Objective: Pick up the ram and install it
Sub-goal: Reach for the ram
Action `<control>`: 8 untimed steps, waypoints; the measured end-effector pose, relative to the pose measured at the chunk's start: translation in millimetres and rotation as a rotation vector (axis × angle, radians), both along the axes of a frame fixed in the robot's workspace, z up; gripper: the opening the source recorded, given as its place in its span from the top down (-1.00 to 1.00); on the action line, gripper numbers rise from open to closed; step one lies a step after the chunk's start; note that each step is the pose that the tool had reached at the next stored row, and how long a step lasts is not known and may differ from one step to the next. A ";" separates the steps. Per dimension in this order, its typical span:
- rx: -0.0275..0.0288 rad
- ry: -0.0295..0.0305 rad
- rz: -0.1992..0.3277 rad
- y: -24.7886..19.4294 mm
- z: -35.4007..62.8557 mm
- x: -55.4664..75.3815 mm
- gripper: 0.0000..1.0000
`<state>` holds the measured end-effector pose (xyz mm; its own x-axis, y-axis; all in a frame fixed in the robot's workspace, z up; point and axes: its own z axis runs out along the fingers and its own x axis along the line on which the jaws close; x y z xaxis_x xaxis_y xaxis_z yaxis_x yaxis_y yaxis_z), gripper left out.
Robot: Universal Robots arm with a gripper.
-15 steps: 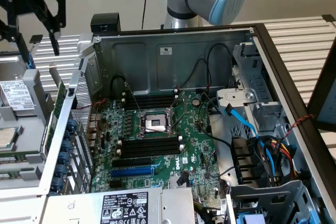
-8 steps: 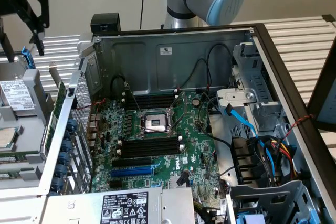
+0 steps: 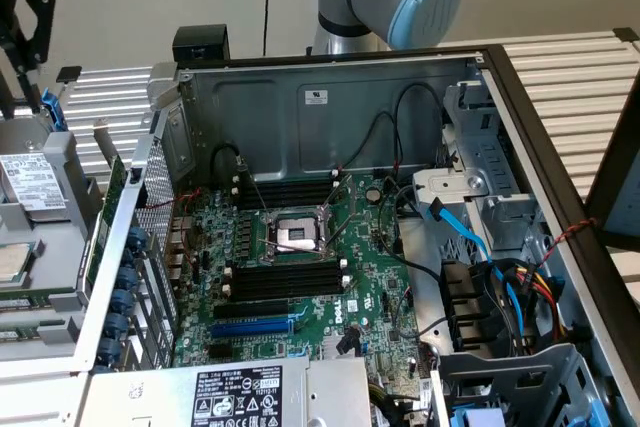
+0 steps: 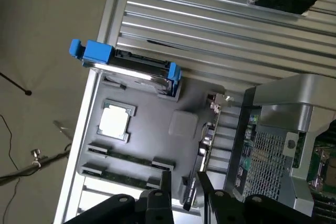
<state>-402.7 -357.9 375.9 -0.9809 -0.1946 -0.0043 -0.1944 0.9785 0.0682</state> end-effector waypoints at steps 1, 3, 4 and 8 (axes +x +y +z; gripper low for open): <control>0.0000 -0.0001 0.000 1.5 -0.8 -4.6 0.40; 0.0000 -0.0001 0.000 4.5 -2.4 -13.8 0.54; 0.0000 -0.0001 0.000 5.9 -3.2 -18.3 0.54; 0.0011 -0.0003 0.001 9.4 -6.5 -36.2 0.54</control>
